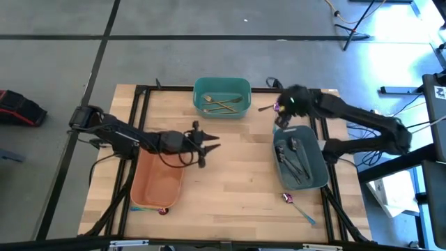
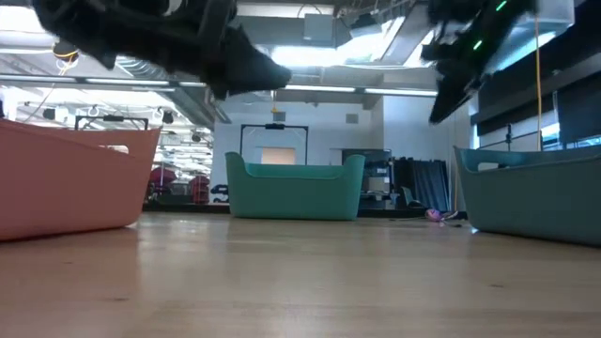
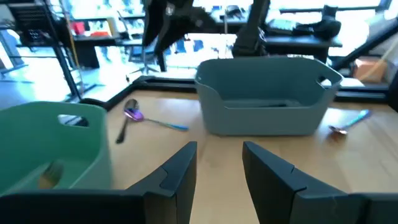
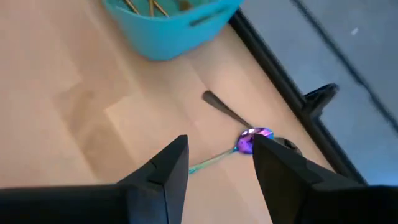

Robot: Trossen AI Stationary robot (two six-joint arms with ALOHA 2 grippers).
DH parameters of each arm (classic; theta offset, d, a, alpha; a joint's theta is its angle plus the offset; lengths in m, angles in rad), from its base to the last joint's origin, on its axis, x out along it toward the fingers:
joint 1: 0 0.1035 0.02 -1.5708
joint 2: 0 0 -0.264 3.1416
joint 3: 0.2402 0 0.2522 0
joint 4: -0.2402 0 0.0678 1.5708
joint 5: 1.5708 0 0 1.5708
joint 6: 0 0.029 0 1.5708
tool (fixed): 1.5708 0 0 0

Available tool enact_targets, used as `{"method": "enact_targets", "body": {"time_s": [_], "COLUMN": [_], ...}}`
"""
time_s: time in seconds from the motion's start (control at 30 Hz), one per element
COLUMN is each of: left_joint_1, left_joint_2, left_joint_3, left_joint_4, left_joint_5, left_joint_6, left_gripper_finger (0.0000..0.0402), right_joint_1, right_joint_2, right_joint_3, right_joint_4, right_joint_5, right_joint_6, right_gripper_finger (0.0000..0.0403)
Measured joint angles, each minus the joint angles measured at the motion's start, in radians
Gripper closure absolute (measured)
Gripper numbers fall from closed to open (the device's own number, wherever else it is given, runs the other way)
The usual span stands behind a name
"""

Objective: Sort silverware by color (type)
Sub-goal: Put the black spoon into the blue bin

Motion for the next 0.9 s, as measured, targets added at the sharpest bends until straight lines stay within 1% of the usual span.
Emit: {"method": "enact_targets", "body": {"time_s": [0.07,0.13,0.2,0.27,0.4,0.53,0.63,0.8,0.9], "left_joint_1": [0.021,0.042,0.058,0.071,0.080,0.081,0.082,0.082,0.082], "left_joint_2": [-0.020,-0.033,-0.048,-0.048,-0.046,-0.045,-0.045,-0.045,-0.045], "left_joint_3": [-0.049,-0.082,-0.114,-0.129,-0.154,-0.169,-0.169,-0.169,-0.169], "left_joint_4": [0.033,0.042,0.037,0.043,0.042,0.039,0.043,0.047,0.047], "left_joint_5": [0.006,0.009,0.009,0.008,0.013,0.011,0.011,0.012,0.011], "left_joint_6": [0.000,-0.006,-0.023,-0.032,-0.044,-0.024,0.006,0.009,0.009], "left_gripper_finger": [0.0276,0.0276,0.0276,0.0276,0.0276,0.0276,0.0276,0.0276,0.0276], "right_joint_1": [-0.100,-0.170,-0.222,-0.253,-0.284,-0.286,-0.286,-0.286,-0.286], "right_joint_2": [0.071,0.147,0.230,0.311,0.451,0.545,0.599,0.674,0.714], "right_joint_3": [0.000,0.005,0.027,0.067,0.155,0.213,0.229,0.231,0.231], "right_joint_4": [0.051,0.097,0.104,0.091,0.049,0.038,0.047,0.054,0.053], "right_joint_5": [-0.071,-0.123,-0.154,-0.160,-0.161,-0.170,-0.158,-0.134,-0.101], "right_joint_6": [-0.067,-0.127,-0.189,-0.238,-0.285,-0.289,-0.293,-0.308,-0.317], "right_gripper_finger": [0.0238,0.0238,0.0238,0.0238,0.0238,0.0238,0.0238,0.0238,0.0238]}}
